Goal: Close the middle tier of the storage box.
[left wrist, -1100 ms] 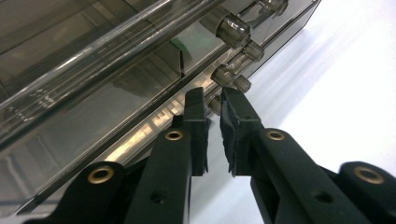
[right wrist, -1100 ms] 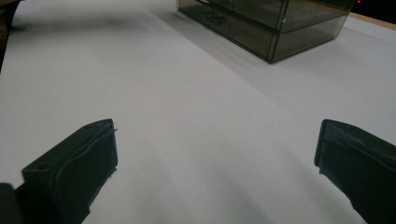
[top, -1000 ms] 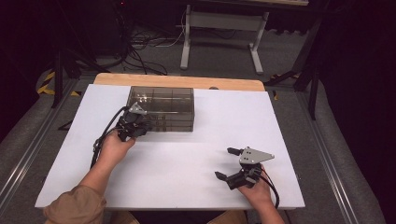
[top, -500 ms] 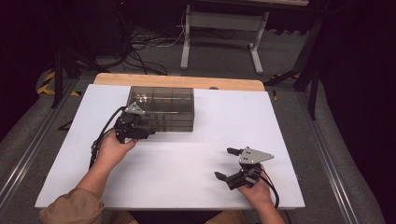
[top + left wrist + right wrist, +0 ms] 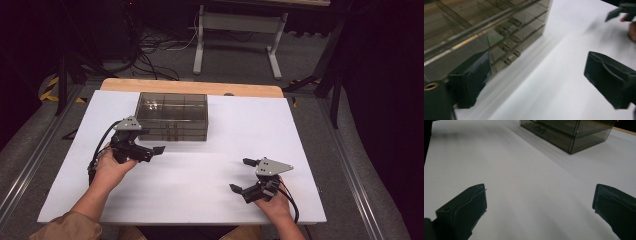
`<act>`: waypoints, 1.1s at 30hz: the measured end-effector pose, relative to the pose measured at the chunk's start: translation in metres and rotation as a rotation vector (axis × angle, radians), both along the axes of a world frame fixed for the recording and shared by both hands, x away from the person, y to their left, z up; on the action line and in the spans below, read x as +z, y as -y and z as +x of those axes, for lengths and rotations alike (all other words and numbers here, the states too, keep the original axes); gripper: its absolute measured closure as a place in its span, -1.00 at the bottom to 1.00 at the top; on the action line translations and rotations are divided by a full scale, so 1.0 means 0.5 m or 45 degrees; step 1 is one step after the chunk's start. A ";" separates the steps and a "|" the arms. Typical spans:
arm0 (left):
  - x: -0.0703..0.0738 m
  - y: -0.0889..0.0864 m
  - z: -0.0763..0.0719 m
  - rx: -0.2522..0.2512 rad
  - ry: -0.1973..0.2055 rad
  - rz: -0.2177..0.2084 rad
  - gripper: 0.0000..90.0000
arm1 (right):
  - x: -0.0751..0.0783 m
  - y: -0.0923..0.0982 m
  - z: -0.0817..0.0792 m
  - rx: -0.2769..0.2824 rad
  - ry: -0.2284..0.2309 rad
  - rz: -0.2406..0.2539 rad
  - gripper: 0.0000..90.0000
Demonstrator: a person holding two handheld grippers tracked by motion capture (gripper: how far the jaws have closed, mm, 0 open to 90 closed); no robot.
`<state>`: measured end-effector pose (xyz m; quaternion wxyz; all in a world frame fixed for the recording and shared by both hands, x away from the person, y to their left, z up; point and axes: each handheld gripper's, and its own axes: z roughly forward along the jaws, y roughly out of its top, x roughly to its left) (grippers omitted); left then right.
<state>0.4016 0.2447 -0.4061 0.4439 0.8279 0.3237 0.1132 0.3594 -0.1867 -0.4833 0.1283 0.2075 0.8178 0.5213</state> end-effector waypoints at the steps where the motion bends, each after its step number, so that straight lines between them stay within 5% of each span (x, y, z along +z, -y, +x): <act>1: -0.005 -0.005 -0.009 -0.007 -0.013 -0.041 -0.90 | 0.000 0.000 0.000 -0.001 -0.001 0.001 -1.00; 13: -0.036 -0.034 -0.050 -0.027 0.053 -0.072 -0.99 | 0.000 0.001 0.000 -0.001 0.000 0.006 -1.00; 33: -0.103 -0.127 -0.100 0.032 0.174 -0.138 -0.99 | 0.002 0.004 0.000 -0.001 -0.002 0.019 -1.00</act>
